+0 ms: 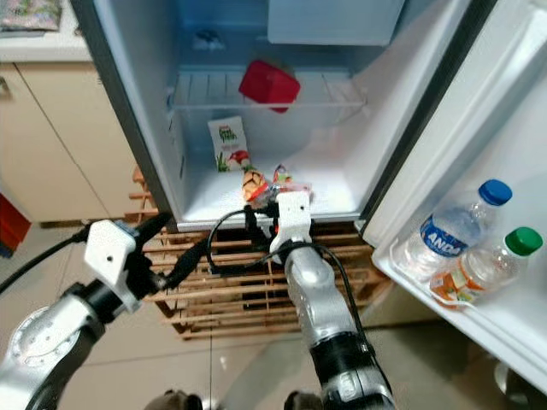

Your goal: Restocking fridge

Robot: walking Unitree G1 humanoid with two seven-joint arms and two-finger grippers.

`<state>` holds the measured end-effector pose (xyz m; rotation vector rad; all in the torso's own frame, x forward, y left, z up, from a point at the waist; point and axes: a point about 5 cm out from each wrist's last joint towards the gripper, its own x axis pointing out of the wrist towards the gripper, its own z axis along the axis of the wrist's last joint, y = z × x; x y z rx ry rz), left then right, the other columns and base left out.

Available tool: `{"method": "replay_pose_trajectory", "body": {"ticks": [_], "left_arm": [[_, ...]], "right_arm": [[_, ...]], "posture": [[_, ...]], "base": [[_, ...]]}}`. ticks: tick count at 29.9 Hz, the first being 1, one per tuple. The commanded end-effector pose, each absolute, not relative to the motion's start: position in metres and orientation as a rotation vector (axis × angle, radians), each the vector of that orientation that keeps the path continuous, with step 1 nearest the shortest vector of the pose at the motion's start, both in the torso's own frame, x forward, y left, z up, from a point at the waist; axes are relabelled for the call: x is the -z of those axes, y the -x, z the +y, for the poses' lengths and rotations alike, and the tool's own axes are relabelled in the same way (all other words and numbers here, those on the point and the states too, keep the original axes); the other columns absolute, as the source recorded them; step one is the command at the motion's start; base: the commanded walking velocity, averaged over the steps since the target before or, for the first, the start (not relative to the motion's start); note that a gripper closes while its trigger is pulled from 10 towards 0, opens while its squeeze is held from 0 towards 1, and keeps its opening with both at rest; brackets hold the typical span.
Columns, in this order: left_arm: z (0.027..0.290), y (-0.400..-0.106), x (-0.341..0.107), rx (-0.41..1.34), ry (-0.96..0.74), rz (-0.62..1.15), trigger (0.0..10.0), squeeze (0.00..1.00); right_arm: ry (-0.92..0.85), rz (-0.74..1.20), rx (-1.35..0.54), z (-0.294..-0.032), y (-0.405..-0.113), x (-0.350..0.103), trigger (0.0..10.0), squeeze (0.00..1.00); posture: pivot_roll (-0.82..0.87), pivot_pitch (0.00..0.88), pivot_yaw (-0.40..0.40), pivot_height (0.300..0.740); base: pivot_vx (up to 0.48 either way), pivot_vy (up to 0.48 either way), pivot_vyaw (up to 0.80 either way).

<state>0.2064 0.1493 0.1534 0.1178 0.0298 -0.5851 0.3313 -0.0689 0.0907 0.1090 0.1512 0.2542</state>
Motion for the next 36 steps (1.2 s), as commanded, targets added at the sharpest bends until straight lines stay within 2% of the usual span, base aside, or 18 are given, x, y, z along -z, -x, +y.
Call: {"method": "replay_pose_trajectory", "body": {"ticks": [1, 6, 10, 15, 21, 24, 25, 31, 36], "left_arm": [[0.151, -0.201, -0.155, 0.584, -0.109, 0.053, 10.0, 0.0], [0.159, -0.194, -0.16, 0.564, -0.113, 0.083, 10.0, 0.0], [0.16, -0.192, -0.161, 0.559, -0.115, 0.103, 10.0, 0.0], [0.16, -0.184, -0.16, 0.556, -0.107, 0.148, 10.0, 0.0], [0.164, -0.183, -0.162, 0.541, -0.118, 0.165, 10.0, 0.0], [0.165, -0.182, -0.163, 0.535, -0.119, 0.17, 10.0, 0.0], [0.166, -0.182, -0.164, 0.533, -0.121, 0.174, 10.0, 0.0], [0.168, -0.182, -0.164, 0.523, -0.123, 0.182, 10.0, 0.0], [0.167, -0.182, -0.163, 0.523, -0.115, 0.188, 10.0, 0.0]], "right_arm": [[-0.128, 0.172, -0.219, -0.069, -0.333, -0.086, 10.0, 0.0], [-0.189, 0.199, -0.199, -0.063, -0.34, -0.086, 10.0, 0.0], [-0.165, 0.189, -0.19, -0.06, -0.345, -0.089, 10.0, 0.0], [-0.019, 0.128, -0.143, -0.056, -0.362, -0.107, 10.0, 0.0], [0.037, 0.115, -0.128, -0.053, -0.373, -0.12, 10.0, 0.0], [0.127, 0.097, -0.118, -0.056, -0.376, -0.123, 10.0, 0.0], [0.216, 0.086, -0.126, -0.059, -0.377, -0.122, 10.0, 0.0], [0.468, 0.076, -0.157, -0.068, -0.375, -0.113, 10.0, 0.0], [0.503, 0.086, -0.15, -0.076, -0.373, -0.108, 10.0, 0.0]], "posture": [[0.14, 0.16, 0.029, 0.74], [0.17, 0.193, 0.042, 0.74], [0.17, 0.203, 0.044, 0.74], [0.19, 0.222, 0.048, 0.74], [0.22, 0.231, 0.053, 0.74], [0.23, 0.234, 0.058, 0.74], [0.24, 0.234, 0.058, 0.74], [0.24, 0.241, 0.058, 0.74], [0.23, 0.242, 0.057, 0.74]], "base": [[0.0, 0.0, 0.0], [0.0, 0.0, 0.0], [0.0, 0.0, 0.0], [0.0, 0.0, 0.0], [0.0, 0.0, 0.0], [0.0, 0.0, 0.0], [0.0, 0.0, 0.0], [0.0, 0.0, 0.0], [0.0, 0.0, 0.0]]}}
